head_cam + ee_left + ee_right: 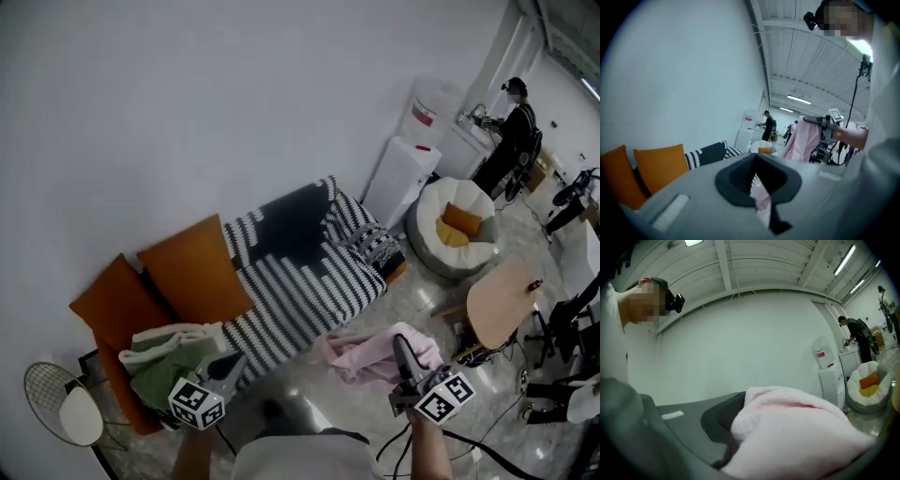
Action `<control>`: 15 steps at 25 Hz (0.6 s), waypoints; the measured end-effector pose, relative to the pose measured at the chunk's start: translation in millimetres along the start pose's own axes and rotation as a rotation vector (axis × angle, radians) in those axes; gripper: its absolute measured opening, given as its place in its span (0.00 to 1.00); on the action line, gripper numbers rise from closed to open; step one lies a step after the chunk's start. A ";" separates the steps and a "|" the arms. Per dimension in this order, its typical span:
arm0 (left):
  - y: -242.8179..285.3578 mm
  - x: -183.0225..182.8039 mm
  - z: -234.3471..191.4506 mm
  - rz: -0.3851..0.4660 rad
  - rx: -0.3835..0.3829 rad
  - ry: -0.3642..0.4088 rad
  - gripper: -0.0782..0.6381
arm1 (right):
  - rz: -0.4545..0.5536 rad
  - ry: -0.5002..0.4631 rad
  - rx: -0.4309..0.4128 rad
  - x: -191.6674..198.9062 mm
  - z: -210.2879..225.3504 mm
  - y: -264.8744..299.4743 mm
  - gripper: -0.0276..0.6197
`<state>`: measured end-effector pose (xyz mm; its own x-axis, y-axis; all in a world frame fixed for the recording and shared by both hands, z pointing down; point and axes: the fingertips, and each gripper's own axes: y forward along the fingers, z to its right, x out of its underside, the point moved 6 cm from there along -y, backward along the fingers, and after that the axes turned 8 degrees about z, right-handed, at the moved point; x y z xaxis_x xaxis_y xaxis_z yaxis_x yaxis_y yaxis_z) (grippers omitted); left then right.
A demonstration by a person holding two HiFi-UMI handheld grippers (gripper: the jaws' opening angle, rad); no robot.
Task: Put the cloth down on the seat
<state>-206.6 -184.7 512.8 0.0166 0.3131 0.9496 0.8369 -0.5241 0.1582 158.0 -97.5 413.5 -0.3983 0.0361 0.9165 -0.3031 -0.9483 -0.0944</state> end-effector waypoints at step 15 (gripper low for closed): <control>6.2 -12.3 -47.3 0.007 0.003 -0.009 0.11 | 0.018 -0.010 0.012 0.3 -10.7 52.8 0.08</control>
<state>-227.4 -229.2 514.9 0.0274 0.3162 0.9483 0.8384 -0.5239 0.1505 132.6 -144.2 404.6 -0.3949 0.0164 0.9186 -0.2861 -0.9523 -0.1060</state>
